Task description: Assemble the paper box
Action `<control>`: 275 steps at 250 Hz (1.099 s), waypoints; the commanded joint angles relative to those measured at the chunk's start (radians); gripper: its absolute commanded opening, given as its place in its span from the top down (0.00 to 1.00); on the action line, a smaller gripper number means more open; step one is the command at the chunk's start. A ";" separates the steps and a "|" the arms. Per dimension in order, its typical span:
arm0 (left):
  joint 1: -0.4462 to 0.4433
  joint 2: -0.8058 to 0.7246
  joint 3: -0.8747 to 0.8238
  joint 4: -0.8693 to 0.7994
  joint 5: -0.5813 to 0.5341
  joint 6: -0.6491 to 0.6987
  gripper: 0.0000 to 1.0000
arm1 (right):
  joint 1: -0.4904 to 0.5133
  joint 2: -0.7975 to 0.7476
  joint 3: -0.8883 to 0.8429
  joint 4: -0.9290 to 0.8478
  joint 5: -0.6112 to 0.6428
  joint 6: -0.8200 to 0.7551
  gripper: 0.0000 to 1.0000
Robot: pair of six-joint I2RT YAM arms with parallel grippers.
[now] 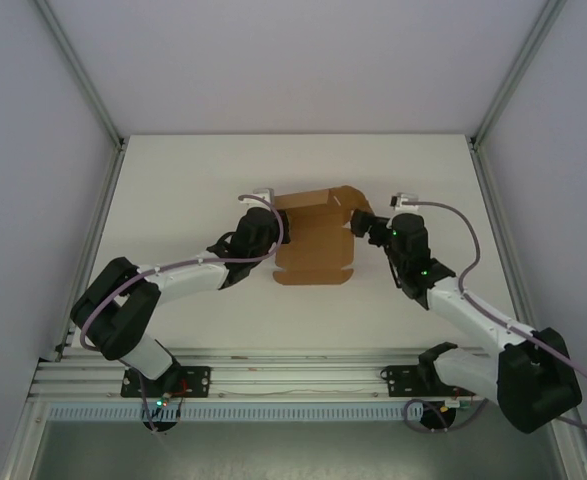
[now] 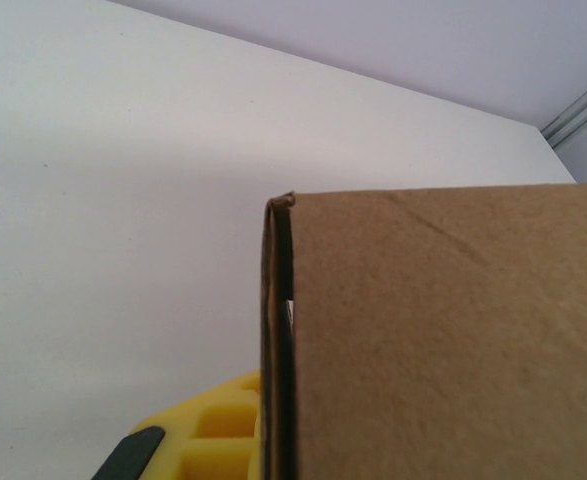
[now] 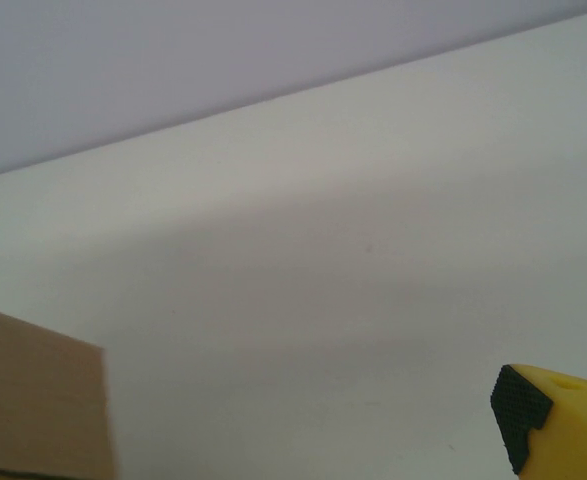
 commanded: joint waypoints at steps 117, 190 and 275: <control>-0.002 -0.025 0.036 -0.013 0.025 -0.049 1.00 | 0.024 0.186 0.079 0.093 -0.091 -0.065 0.00; 0.012 -0.012 0.057 -0.135 -0.084 -0.030 1.00 | 0.015 -0.045 0.045 -0.143 -0.107 -0.142 0.00; 0.023 0.003 0.058 -0.173 -0.044 0.024 1.00 | -0.102 -0.214 0.075 -0.288 -0.035 -0.094 0.00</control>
